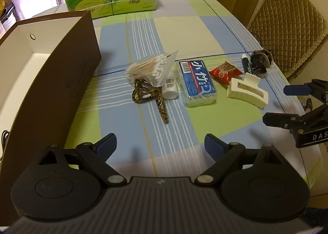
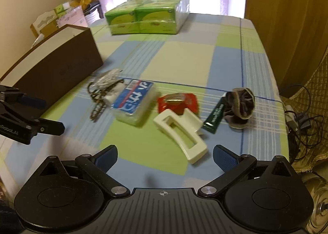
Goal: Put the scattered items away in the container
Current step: 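Grasp the leopard-print cord with the left tool while the right tool grasps the white claw clip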
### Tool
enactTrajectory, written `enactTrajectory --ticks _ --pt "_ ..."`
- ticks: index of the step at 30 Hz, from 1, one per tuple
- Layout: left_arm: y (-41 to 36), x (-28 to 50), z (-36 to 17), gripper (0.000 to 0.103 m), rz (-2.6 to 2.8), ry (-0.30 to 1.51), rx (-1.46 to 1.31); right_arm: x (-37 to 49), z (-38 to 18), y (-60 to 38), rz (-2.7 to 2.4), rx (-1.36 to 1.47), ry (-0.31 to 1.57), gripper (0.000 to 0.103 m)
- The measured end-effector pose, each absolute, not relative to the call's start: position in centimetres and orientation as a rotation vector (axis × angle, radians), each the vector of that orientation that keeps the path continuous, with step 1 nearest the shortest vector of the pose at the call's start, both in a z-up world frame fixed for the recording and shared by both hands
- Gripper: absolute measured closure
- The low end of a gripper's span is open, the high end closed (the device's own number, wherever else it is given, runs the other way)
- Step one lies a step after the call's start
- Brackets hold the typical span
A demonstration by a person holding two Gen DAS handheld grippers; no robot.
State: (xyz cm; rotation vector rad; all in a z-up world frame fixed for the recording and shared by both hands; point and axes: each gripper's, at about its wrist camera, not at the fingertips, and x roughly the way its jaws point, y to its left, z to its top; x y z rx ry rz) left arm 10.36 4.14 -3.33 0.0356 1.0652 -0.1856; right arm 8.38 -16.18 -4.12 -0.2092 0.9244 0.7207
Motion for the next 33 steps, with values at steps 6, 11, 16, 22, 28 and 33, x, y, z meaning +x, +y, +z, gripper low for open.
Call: enactTrajectory --ticks 6,11,16,22,28,33 --pt "3.9 11.8 -4.5 0.025 -0.191 1.071 0.031 9.8 -5.0 -15.8 0.734 -0.255 0.899 0.000" --pt "3.5 13.1 -5.7 0.033 -0.195 1.070 0.031 11.0 -6.1 -15.0 0.767 -0.307 0.897 0.018" --pt "3.1 14.7 -6.9 0.048 -0.197 1.058 0.027 11.9 -6.9 -14.7 0.766 -0.320 0.893 0.018" --pt "2.8 16.2 -8.3 0.084 -0.186 1.035 0.049 12.5 -7.2 -14.4 0.772 -0.328 0.887 0.018" --pt "3.6 15.2 -8.6 0.100 -0.191 1.038 0.048 12.4 -7.2 -14.3 0.784 -0.328 0.886 0.018" --pt "5.4 12.7 -8.4 0.100 -0.152 1.066 0.043 12.1 -7.2 -14.1 0.809 -0.335 0.887 0.018"
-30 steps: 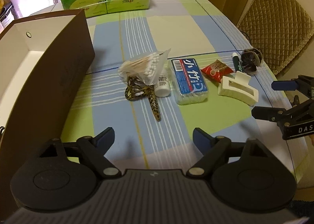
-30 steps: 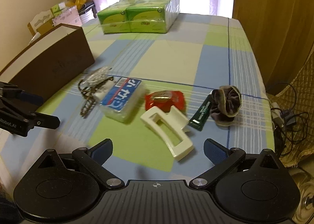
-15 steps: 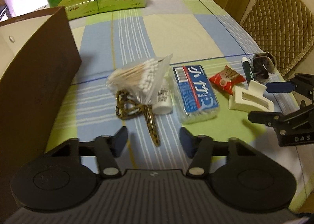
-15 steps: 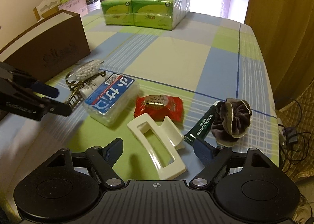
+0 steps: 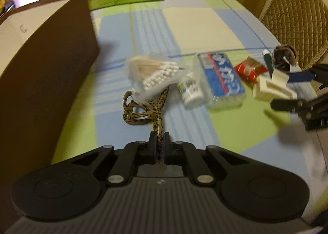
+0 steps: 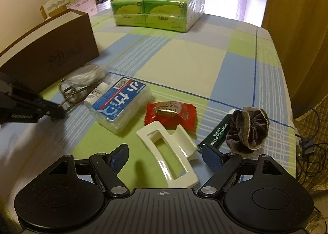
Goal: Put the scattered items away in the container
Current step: 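Grasp the leopard-print cord with the left tool while the right tool grasps the white claw clip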
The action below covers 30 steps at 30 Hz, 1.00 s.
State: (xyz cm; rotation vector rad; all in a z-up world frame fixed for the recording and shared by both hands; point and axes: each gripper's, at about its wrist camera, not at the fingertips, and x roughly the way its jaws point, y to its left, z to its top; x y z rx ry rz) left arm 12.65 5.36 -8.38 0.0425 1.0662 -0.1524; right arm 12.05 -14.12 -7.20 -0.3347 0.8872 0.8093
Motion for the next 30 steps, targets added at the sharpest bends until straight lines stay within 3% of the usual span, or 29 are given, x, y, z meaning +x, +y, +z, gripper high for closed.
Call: enactTrajectory --ticks 5,7,10,13,17,18,22,24,26,30 --pt "7.7 9.2 -8.0 0.100 -0.106 1.117 -0.005 11.9 -7.5 -13.7 0.831 -0.356 0.886 0.019" --pt "8.4 8.1 -7.9 0.099 -0.098 1.137 -0.027 12.2 -7.8 -13.5 0.831 -0.358 0.890 0.028" --pt "9.0 7.0 -7.6 0.096 -0.086 1.145 -0.046 12.8 -8.2 -13.2 0.828 -0.345 0.898 0.030" --pt "9.2 6.4 -7.1 0.069 -0.066 1.108 -0.031 13.0 -8.4 -13.1 0.842 -0.331 0.909 0.049" --pt "9.2 6.9 -6.8 0.041 -0.073 1.050 0.023 12.4 -8.3 -13.1 0.853 -0.343 0.914 0.052" --pt "9.1 7.2 -6.8 0.040 -0.076 1.037 0.041 12.2 -8.3 -13.1 0.856 -0.347 0.916 0.052" --pt "8.7 8.8 -7.3 0.041 -0.089 1.005 0.095 11.0 -8.2 -13.5 0.854 -0.344 0.930 0.052" --pt "8.6 9.3 -7.7 0.047 -0.109 1.004 0.101 10.5 -8.1 -13.8 0.845 -0.335 0.936 0.052" --pt "8.3 9.6 -8.2 0.066 -0.130 1.019 0.110 10.1 -8.1 -14.0 0.835 -0.327 0.944 0.052" --pt "7.7 8.9 -8.6 0.067 -0.154 1.028 0.150 9.4 -7.8 -14.1 0.815 -0.310 0.974 0.053"
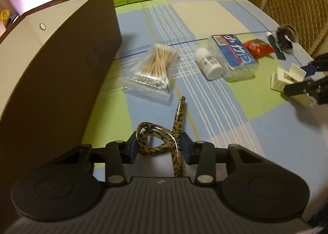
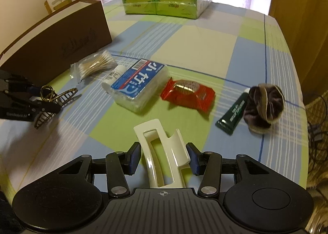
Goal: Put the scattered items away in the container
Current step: 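Grasp the leopard-print cord with the left tool while the right tool grasps the white claw clip, then carry the cord and claw clip in both tools over the brown box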
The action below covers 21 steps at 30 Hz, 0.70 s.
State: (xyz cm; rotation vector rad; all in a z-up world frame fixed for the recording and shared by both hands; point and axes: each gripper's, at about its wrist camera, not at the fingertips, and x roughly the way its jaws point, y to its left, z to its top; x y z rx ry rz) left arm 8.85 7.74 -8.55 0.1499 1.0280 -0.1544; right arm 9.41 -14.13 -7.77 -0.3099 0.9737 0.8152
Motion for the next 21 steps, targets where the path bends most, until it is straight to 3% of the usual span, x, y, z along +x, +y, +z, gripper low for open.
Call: enactTrajectory --ticks 6,21 --pt "7.8 6.7 -6.8 0.067 -0.163 1.010 0.132 8.1 -6.8 -13.4 0.833 -0.258 1.007 0.060" --pt "13.3 3.3 3.3 0.067 -0.166 0.845 0.036 4.5 -1.2 -6.8 0.935 -0.212 0.916 0.060"
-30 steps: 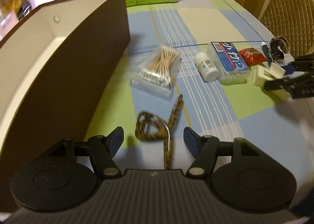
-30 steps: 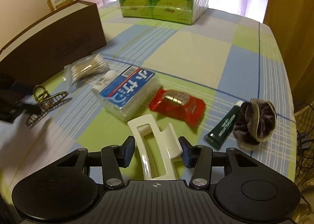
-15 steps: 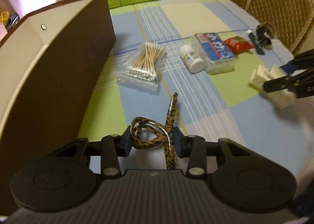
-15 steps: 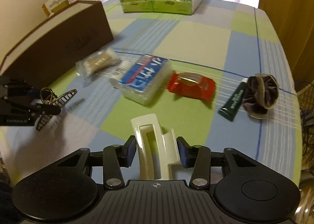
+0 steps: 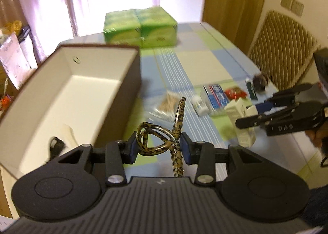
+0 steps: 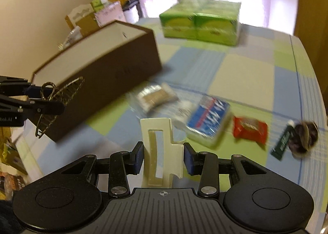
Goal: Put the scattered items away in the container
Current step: 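Carry the cord and claw clip in both tools over the brown box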
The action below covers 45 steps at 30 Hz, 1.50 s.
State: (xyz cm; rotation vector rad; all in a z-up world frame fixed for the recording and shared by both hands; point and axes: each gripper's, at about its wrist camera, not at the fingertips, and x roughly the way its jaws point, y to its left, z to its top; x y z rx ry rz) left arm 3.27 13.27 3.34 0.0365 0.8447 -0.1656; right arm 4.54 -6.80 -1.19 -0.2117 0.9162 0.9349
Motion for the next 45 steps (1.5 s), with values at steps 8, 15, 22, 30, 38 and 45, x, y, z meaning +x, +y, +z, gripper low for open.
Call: enactTrajectory --ticks 8,15,22,30,38,45 --pt "18.9 3.0 7.3 0.067 -0.112 0.760 0.042 3.3 2.6 -2.3 1.013 -0.140 0.858 0.060" --pt "24.9 5.5 8.2 0.067 -0.082 0.751 0.073 3.2 5.7 4.1 1.119 -0.087 0.780 0.060" --pt "29.7 8.9 7.7 0.067 -0.103 0.764 0.109 3.3 6.9 11.9 1.139 -0.060 0.729 0.060" --pt "32.1 13.0 5.6 0.067 -0.162 0.788 0.121 4.9 4.2 18.5 1.065 -0.085 0.820 0.060" --pt "32.8 16.5 0.9 0.067 -0.218 0.878 0.152 7.0 0.1 21.2 1.014 -0.237 0.928 0.060" --pt "33.2 18.8 -2.7 0.067 -0.230 0.962 0.181 8.6 -3.0 24.9 0.948 -0.492 1.024 0.060"
